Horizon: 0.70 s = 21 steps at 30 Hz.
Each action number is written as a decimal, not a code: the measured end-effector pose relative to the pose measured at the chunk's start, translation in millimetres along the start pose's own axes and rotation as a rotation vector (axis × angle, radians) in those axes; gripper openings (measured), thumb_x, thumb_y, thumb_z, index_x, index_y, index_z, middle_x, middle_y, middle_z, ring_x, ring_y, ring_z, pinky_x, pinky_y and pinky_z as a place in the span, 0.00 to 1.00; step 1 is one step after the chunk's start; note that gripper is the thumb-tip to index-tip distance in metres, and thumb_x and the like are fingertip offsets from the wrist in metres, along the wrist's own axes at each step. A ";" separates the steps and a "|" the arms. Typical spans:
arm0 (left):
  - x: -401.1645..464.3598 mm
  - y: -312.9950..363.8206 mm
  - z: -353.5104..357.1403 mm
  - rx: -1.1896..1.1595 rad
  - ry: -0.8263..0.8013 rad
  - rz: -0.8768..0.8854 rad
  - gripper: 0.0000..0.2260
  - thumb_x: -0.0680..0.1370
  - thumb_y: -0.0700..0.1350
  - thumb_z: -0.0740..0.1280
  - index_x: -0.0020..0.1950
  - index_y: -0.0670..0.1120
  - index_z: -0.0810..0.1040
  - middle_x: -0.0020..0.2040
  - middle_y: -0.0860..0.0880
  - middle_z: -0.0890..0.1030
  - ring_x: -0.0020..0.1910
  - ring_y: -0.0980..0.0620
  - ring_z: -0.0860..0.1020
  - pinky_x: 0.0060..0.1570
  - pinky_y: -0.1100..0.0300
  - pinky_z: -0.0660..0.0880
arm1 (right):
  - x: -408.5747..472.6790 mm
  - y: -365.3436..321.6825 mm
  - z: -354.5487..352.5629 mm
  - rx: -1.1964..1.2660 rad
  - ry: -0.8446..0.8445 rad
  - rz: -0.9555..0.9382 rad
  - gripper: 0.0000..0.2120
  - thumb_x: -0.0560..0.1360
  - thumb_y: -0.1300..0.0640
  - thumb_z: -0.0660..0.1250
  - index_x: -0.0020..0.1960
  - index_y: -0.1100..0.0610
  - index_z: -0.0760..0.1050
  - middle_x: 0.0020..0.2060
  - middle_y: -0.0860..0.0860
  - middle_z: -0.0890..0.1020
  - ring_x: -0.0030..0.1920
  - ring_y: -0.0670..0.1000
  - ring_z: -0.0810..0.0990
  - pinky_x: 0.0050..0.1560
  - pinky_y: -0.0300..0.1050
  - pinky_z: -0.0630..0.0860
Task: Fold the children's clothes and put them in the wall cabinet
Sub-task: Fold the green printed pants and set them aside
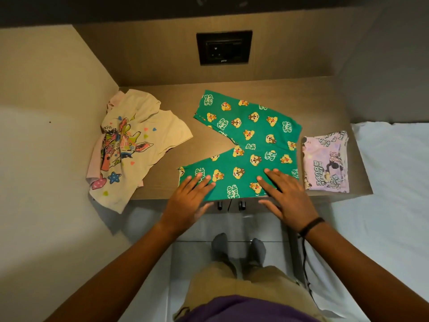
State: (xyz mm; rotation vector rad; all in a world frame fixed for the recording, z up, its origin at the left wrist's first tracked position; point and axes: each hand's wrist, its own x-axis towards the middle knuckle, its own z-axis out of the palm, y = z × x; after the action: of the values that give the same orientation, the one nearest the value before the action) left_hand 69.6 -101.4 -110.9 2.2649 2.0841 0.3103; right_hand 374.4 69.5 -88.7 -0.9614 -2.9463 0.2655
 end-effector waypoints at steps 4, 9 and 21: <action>-5.3 -8.3 -9.6 -0.087 0.072 0.076 0.16 0.82 0.48 0.68 0.68 0.46 0.81 0.72 0.45 0.80 0.73 0.43 0.77 0.71 0.45 0.76 | -2.1 4.3 -2.0 0.062 0.085 -0.094 0.20 0.81 0.44 0.60 0.69 0.50 0.79 0.66 0.53 0.81 0.64 0.59 0.79 0.62 0.61 0.76; 24.6 -26.8 -55.8 -0.174 0.196 -0.027 0.10 0.85 0.47 0.66 0.62 0.45 0.82 0.57 0.44 0.86 0.55 0.45 0.84 0.52 0.48 0.83 | 10.6 -4.2 -42.1 0.293 0.235 0.011 0.14 0.82 0.48 0.63 0.59 0.55 0.82 0.52 0.52 0.85 0.53 0.54 0.83 0.49 0.52 0.83; 245.7 -67.6 -51.4 -0.001 0.080 -0.408 0.20 0.85 0.50 0.65 0.77 0.50 0.72 0.78 0.39 0.70 0.81 0.36 0.62 0.79 0.39 0.58 | 176.8 77.7 -78.1 0.078 0.077 0.278 0.08 0.81 0.48 0.65 0.55 0.50 0.78 0.53 0.53 0.82 0.55 0.57 0.79 0.56 0.54 0.77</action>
State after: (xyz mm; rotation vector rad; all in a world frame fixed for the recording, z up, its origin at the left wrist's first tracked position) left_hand 12.0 143.2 -44.0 1.7887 2.5113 0.3813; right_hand 283.2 247.0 -29.2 -1.3365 -2.7068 0.3392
